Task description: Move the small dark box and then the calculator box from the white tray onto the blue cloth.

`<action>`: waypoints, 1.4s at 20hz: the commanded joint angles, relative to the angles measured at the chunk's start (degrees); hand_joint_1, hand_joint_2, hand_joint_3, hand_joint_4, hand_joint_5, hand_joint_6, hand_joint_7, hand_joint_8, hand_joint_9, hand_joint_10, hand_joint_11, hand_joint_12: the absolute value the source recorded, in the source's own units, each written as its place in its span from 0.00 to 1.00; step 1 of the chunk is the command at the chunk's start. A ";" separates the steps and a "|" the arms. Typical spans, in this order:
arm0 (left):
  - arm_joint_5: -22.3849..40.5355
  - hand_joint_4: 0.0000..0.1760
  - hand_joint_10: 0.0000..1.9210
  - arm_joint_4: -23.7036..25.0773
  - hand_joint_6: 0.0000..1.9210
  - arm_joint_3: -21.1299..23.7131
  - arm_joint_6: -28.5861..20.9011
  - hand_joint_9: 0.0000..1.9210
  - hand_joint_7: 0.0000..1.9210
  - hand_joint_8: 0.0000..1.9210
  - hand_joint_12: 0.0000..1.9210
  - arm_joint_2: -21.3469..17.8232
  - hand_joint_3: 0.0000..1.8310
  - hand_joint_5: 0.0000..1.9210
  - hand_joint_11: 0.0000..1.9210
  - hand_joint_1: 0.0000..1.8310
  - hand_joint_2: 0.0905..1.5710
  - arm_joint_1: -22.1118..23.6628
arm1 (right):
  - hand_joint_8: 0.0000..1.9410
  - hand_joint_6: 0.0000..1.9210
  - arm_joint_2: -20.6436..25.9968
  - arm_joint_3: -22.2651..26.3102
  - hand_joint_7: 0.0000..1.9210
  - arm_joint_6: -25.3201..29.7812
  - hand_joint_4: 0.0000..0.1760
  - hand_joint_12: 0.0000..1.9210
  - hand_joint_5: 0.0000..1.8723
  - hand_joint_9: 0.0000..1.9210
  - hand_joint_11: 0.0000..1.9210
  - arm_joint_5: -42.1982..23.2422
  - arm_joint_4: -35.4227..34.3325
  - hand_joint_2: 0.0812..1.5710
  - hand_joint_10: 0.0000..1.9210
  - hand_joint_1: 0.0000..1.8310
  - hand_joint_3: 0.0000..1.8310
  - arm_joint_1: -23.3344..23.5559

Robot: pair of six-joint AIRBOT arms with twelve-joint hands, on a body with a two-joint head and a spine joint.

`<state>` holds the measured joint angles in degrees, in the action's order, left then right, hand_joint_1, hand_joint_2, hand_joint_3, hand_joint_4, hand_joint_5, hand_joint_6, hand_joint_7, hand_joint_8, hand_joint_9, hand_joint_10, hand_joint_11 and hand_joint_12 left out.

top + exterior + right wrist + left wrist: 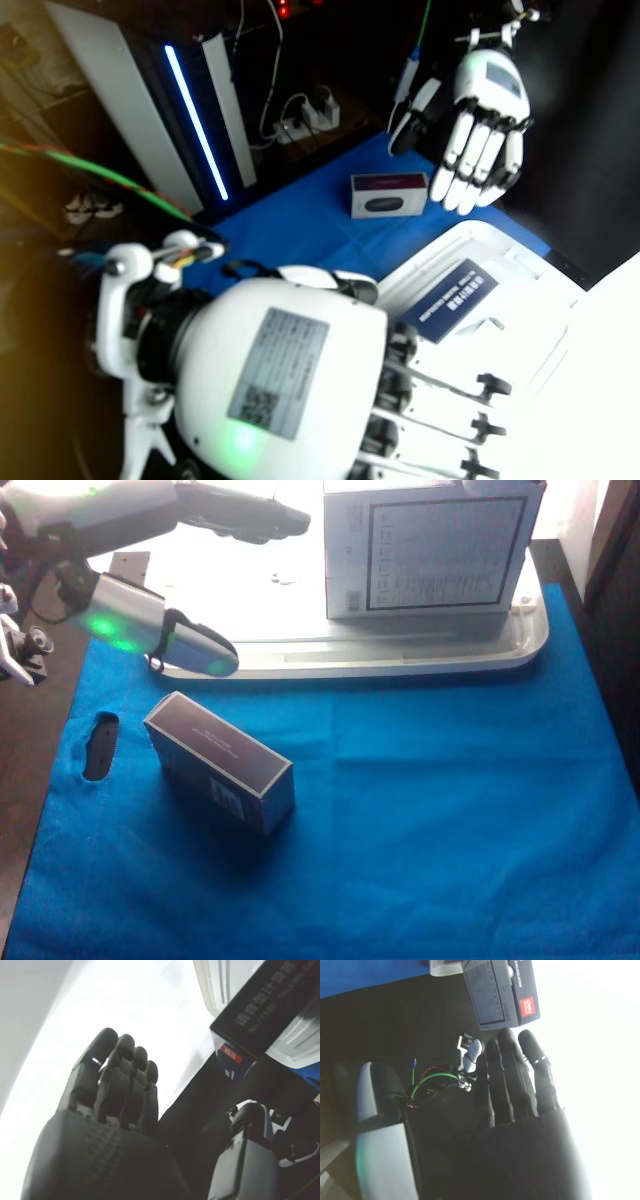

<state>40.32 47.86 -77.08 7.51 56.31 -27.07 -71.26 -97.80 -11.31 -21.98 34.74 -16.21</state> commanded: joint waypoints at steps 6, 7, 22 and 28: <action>5.57 0.00 0.02 -3.33 0.01 0.30 -0.21 0.28 0.25 0.01 0.71 0.45 0.00 0.19 0.00 0.49 0.53 1.76 | 0.00 0.00 -1.91 -0.86 0.28 0.52 0.00 0.51 0.26 0.27 0.05 -4.29 -1.22 0.42 0.00 0.39 0.00 -0.07; 5.68 0.00 0.02 -3.34 0.00 0.32 -0.15 0.28 0.26 0.01 0.70 0.50 0.00 0.19 0.00 0.48 0.53 1.81 | 0.00 0.01 -2.31 -1.14 0.28 0.65 0.00 0.52 0.28 0.27 0.05 -4.19 -1.24 0.43 0.00 0.40 0.00 -0.62; 5.02 0.00 0.02 -3.34 0.00 0.24 0.26 0.29 0.27 0.01 0.65 0.55 0.00 0.20 0.00 0.49 0.53 1.59 | 0.44 0.34 -5.54 -4.54 0.60 5.45 0.00 0.72 0.58 0.58 0.48 -4.32 -1.06 0.66 0.44 0.69 0.00 -5.60; 4.08 0.00 0.01 -3.33 0.00 0.12 0.59 0.27 0.26 0.00 0.64 1.13 0.00 0.19 0.00 0.50 0.55 0.97 | 0.29 0.43 -4.34 -3.56 0.64 13.51 0.00 0.83 0.56 0.59 0.51 -7.32 4.47 0.67 0.59 0.64 0.00 -3.13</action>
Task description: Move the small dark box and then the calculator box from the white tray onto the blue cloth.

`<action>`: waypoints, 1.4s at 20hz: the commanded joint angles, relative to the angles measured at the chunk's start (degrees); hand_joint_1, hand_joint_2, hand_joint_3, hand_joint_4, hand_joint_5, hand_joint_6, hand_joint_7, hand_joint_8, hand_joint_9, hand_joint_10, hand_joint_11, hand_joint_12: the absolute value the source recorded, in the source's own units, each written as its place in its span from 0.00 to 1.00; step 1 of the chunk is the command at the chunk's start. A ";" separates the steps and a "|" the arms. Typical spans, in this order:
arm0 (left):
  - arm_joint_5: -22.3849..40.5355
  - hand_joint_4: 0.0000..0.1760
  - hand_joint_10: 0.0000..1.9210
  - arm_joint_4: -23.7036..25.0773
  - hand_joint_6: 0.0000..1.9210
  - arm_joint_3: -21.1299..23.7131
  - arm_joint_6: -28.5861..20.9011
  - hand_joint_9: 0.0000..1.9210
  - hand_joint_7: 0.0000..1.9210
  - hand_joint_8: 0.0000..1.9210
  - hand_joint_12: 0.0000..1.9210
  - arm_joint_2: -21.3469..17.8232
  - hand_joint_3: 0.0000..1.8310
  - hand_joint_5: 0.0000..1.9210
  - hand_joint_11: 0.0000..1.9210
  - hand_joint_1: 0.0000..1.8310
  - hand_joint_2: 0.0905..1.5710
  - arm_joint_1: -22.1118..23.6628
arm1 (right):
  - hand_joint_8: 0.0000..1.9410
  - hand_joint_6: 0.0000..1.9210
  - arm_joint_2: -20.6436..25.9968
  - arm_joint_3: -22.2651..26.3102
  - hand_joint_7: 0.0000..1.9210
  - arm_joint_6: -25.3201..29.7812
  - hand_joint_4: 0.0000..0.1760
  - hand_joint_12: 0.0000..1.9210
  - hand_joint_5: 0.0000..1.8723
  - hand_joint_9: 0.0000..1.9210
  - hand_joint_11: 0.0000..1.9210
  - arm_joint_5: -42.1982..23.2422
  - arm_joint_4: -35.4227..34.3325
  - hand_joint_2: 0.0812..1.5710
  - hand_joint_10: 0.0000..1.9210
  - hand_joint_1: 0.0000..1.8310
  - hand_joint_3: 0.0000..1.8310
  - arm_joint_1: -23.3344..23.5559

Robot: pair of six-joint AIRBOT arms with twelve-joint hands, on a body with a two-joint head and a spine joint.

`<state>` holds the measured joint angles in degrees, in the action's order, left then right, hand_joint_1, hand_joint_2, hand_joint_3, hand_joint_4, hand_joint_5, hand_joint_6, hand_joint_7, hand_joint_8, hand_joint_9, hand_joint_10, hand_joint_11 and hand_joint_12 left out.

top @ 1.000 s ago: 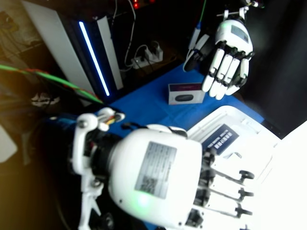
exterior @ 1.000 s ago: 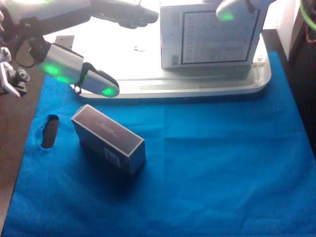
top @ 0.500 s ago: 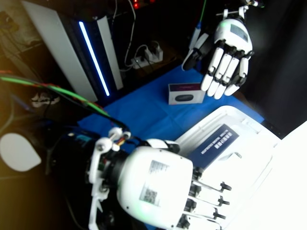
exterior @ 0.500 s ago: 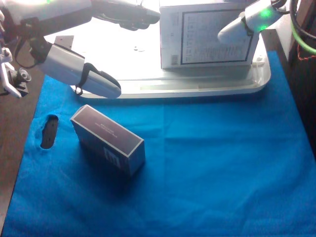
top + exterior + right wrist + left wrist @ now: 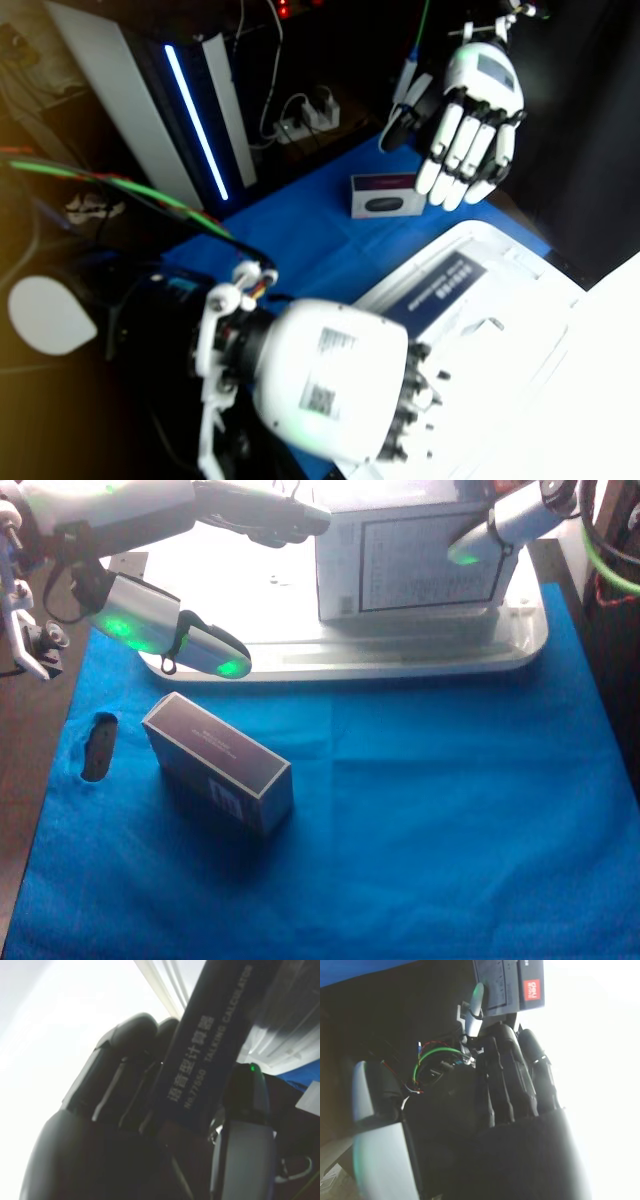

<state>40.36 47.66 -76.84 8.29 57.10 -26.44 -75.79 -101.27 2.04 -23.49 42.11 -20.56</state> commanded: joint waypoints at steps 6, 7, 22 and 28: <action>3.68 0.00 0.01 -5.01 0.00 -1.89 0.69 0.28 0.27 0.00 0.69 2.25 0.00 0.20 0.00 0.50 0.55 -1.71 | 0.11 0.52 6.29 7.22 0.71 1.35 0.00 0.81 0.51 0.61 0.51 -8.03 2.12 0.70 0.51 0.63 0.00 6.32; 3.39 0.00 0.01 -5.94 0.00 -1.89 2.04 0.28 0.27 0.00 0.69 2.24 0.00 0.20 0.00 0.50 0.55 -1.98 | 0.09 0.51 7.07 8.31 0.74 1.35 0.00 0.80 0.52 0.65 0.54 -8.31 2.89 0.70 0.50 0.63 0.00 6.74; 0.73 0.00 0.00 -23.37 0.00 -6.12 13.76 0.24 0.25 0.00 0.55 1.55 0.00 0.19 0.00 0.45 0.58 -5.37 | 0.04 0.49 17.16 21.52 0.75 1.35 0.00 0.76 0.53 0.60 0.50 -12.13 7.36 0.69 0.51 0.63 0.00 8.00; 0.33 0.00 0.00 -26.26 0.00 -6.85 15.33 0.18 0.18 0.00 0.40 1.20 0.00 0.11 0.00 0.43 0.56 -5.40 | 0.34 0.47 21.94 28.65 0.66 1.35 0.00 0.89 0.55 0.64 0.58 -12.14 12.23 0.68 0.66 0.64 0.00 8.00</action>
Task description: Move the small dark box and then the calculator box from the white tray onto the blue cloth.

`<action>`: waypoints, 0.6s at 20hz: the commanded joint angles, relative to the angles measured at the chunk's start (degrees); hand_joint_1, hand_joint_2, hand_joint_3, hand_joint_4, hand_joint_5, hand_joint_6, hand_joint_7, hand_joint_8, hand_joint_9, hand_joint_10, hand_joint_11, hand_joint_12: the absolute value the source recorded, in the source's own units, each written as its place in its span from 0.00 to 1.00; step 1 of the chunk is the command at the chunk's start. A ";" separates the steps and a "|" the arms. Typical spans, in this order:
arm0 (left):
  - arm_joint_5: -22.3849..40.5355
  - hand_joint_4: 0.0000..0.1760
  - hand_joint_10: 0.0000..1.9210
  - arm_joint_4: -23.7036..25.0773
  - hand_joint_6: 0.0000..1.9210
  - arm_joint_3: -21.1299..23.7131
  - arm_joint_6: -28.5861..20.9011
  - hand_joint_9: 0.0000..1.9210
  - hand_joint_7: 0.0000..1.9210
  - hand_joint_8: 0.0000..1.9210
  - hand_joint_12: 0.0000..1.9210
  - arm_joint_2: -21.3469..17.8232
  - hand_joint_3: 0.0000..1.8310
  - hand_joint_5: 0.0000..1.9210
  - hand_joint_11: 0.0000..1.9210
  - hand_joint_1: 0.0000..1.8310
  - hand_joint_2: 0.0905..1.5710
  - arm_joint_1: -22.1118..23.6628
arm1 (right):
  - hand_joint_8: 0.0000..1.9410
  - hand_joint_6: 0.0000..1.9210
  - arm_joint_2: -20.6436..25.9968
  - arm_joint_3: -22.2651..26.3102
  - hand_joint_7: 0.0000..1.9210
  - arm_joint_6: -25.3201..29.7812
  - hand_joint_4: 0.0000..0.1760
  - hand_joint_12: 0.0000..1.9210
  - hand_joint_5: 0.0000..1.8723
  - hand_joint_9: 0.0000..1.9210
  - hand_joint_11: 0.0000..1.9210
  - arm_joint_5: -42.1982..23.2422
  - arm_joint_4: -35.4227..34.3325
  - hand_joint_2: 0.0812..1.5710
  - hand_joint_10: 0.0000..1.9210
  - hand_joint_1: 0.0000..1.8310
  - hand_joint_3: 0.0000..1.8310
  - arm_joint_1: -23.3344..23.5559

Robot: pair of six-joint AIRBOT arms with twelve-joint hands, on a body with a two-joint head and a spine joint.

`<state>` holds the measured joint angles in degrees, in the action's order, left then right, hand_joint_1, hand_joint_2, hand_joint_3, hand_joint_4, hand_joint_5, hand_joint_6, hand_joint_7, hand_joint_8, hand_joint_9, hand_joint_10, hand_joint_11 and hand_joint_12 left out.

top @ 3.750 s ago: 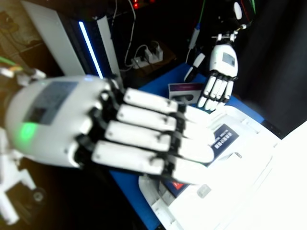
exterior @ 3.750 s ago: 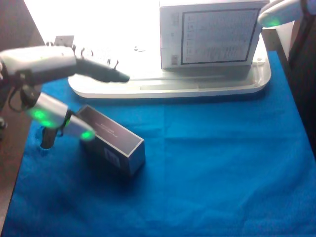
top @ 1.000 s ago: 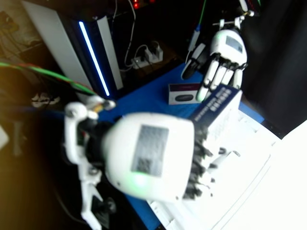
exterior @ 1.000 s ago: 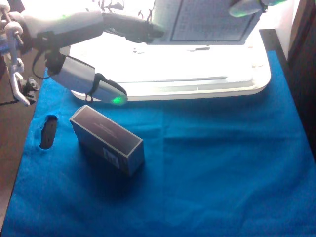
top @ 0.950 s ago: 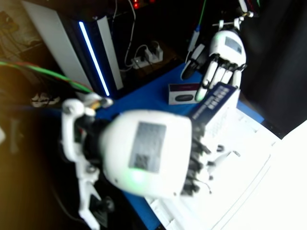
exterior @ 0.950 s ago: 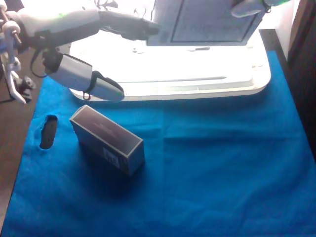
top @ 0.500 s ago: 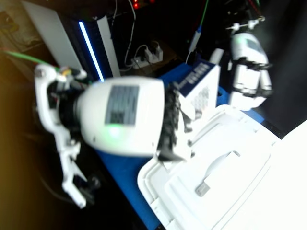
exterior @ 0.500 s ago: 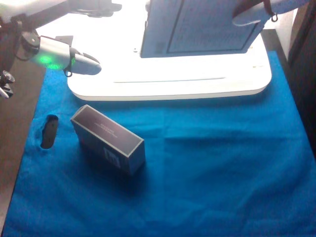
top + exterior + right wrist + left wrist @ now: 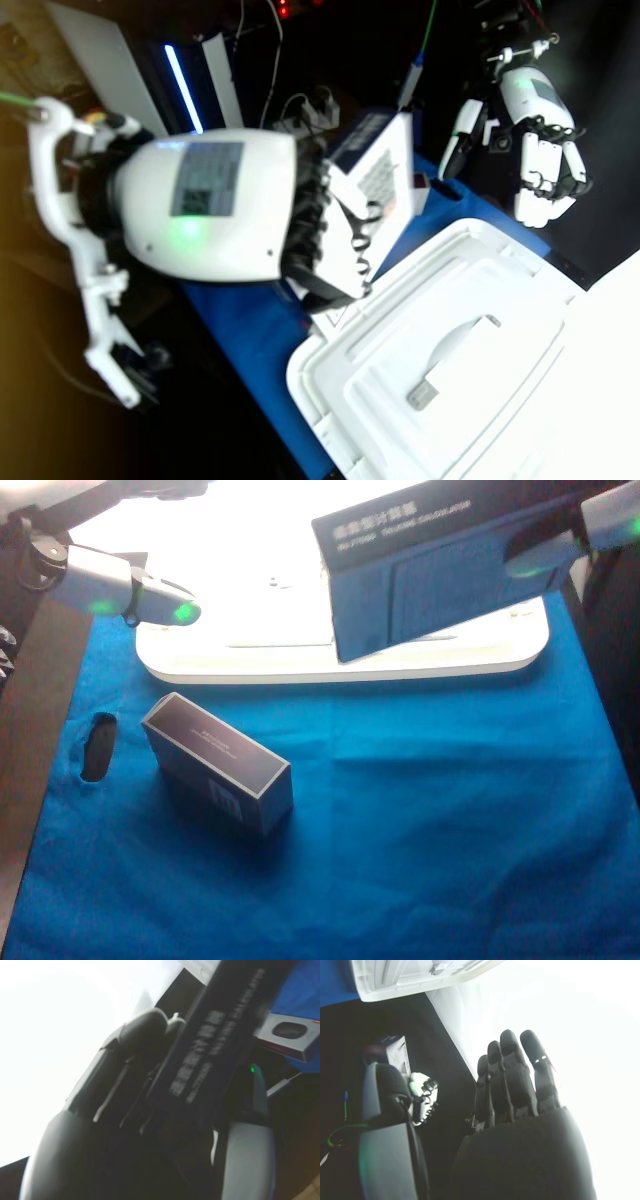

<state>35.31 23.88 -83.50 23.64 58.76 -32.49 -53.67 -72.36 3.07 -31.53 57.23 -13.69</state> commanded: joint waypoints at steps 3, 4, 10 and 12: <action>5.30 0.34 0.00 -3.73 0.00 -0.17 0.90 0.17 0.18 0.00 0.40 -0.86 0.00 0.09 0.00 0.42 0.55 0.59 | 0.21 0.46 1.76 2.69 0.71 0.32 0.00 0.87 0.55 0.64 0.59 -4.09 -0.95 0.68 0.64 0.64 0.00 1.12; 5.31 0.34 0.00 -4.13 0.00 -0.16 1.07 0.17 0.18 0.00 0.40 -0.99 0.00 0.09 0.00 0.42 0.55 0.59 | 0.21 0.46 2.10 3.02 0.71 0.33 0.00 0.87 0.55 0.64 0.59 -4.09 -0.68 0.68 0.64 0.64 0.00 1.12; 6.06 0.32 0.00 -5.41 0.00 0.21 1.51 0.17 0.18 0.00 0.34 -1.59 0.00 0.09 0.02 0.42 0.58 0.32 | 0.33 0.47 3.21 5.04 0.67 0.33 0.00 0.94 0.54 0.61 0.56 -4.07 -0.20 0.68 0.74 0.64 0.00 -1.95; 6.50 0.30 0.00 -5.89 0.00 0.36 1.51 0.18 0.19 0.00 0.34 -1.73 0.00 0.09 0.02 0.42 0.59 0.03 | 0.22 0.46 3.22 5.48 0.67 0.33 0.00 0.86 0.55 0.59 0.49 -4.06 -0.67 0.68 0.61 0.64 0.00 -3.16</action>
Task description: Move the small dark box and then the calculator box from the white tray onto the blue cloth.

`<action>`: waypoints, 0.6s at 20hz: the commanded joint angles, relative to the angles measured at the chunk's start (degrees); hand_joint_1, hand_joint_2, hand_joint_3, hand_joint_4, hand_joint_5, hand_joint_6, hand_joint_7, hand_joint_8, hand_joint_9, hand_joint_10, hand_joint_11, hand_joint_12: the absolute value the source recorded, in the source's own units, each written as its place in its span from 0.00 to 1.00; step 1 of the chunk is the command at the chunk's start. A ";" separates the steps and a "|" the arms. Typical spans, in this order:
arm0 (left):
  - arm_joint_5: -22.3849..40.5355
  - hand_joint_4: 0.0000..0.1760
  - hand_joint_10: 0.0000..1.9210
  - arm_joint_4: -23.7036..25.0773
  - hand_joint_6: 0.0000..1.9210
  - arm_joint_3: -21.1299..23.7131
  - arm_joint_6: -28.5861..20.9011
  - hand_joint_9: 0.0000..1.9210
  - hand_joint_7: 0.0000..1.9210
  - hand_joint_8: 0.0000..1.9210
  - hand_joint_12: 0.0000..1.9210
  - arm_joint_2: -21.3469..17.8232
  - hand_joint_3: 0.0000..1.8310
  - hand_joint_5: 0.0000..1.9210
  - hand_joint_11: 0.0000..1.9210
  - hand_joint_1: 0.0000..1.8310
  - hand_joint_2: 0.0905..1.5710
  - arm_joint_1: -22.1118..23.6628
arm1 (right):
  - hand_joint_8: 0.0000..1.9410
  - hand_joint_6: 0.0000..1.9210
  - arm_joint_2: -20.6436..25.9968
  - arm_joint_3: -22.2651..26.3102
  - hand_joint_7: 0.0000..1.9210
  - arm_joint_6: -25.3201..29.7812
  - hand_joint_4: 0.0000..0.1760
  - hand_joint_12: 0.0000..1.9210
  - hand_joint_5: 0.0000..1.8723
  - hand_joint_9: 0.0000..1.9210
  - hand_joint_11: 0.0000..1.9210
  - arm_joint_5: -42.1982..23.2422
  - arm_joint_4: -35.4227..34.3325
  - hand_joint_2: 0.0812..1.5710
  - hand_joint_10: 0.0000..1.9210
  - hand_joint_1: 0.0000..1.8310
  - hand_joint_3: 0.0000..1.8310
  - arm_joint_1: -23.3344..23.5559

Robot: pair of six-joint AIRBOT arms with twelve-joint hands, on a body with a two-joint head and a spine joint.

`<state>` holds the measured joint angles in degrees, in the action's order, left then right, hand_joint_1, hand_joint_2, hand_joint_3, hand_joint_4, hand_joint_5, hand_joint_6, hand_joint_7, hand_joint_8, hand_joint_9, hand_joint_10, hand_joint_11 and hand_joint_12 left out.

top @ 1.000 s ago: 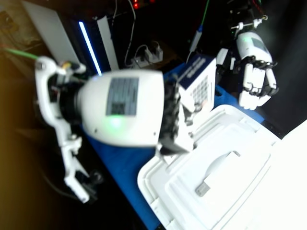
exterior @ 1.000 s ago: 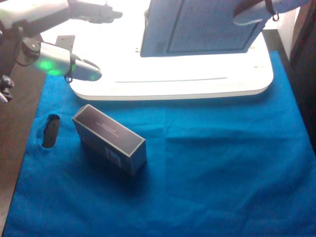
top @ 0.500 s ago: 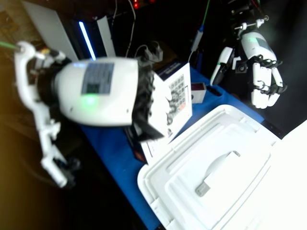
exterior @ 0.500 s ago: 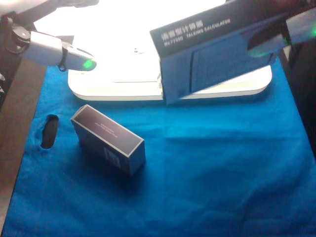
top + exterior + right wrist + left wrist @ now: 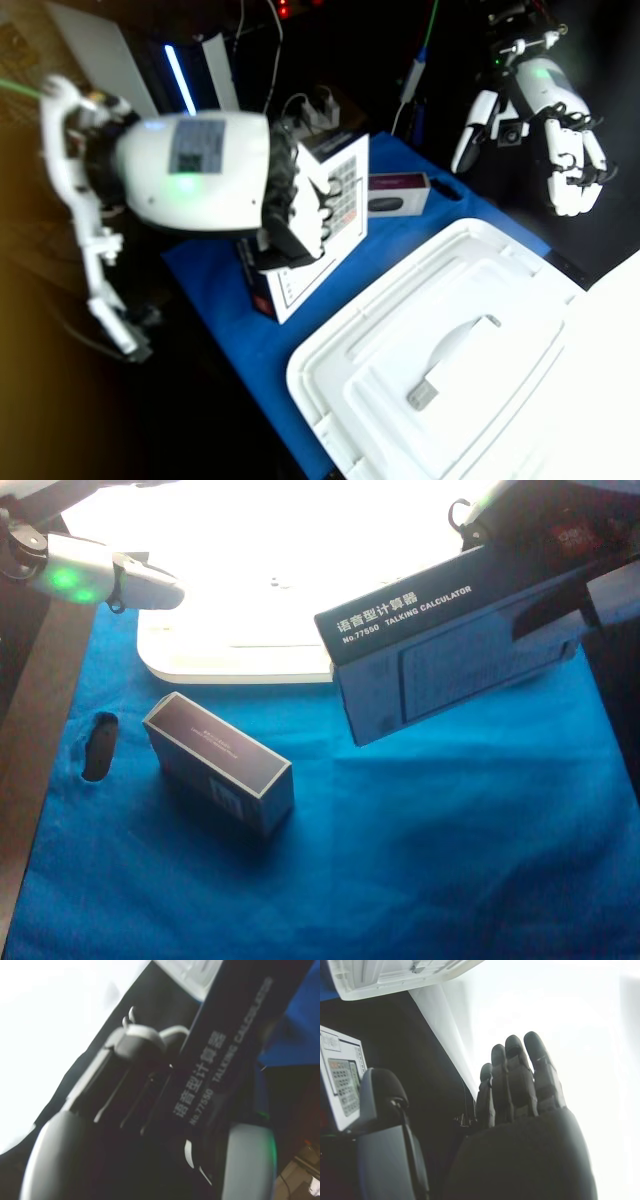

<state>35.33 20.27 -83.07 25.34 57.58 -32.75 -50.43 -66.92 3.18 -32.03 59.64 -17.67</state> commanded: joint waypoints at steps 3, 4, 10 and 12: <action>6.98 0.42 0.00 -2.64 0.00 0.13 -0.18 0.17 0.18 0.00 0.34 -0.63 0.00 0.08 0.01 0.40 0.58 0.23 | 0.09 0.48 -0.13 0.38 0.71 0.21 0.00 0.87 0.54 0.57 0.47 -3.56 -5.07 0.69 0.60 0.64 0.00 -1.97; 7.13 0.50 0.00 -2.67 0.00 0.15 -0.18 0.17 0.18 0.00 0.34 -0.63 0.00 0.09 0.01 0.41 0.57 0.23 | 0.05 0.46 -0.28 0.31 0.73 0.17 0.00 0.87 0.55 0.58 0.47 -3.54 -5.15 0.68 0.59 0.64 0.00 -2.47; 9.12 0.62 0.00 -4.08 0.00 0.66 0.39 0.18 0.20 0.00 0.39 -1.00 0.00 0.10 0.00 0.43 0.57 -0.06 | 0.18 0.46 -2.54 -0.96 0.69 -2.34 0.00 0.69 0.55 0.66 0.55 -3.51 -8.51 0.68 0.43 0.64 0.00 -6.39; 9.65 0.57 0.00 -4.42 0.00 0.91 0.39 0.18 0.20 0.00 0.41 -1.23 0.00 0.10 0.00 0.43 0.57 -0.35 | 0.48 0.37 -3.52 -1.67 0.60 -2.37 0.00 0.71 0.53 0.64 0.54 -3.51 -9.11 0.67 0.48 0.70 0.01 -7.05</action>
<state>38.54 17.91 -82.13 25.89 56.77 -33.71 -54.08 -68.60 0.69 -31.31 53.47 -25.28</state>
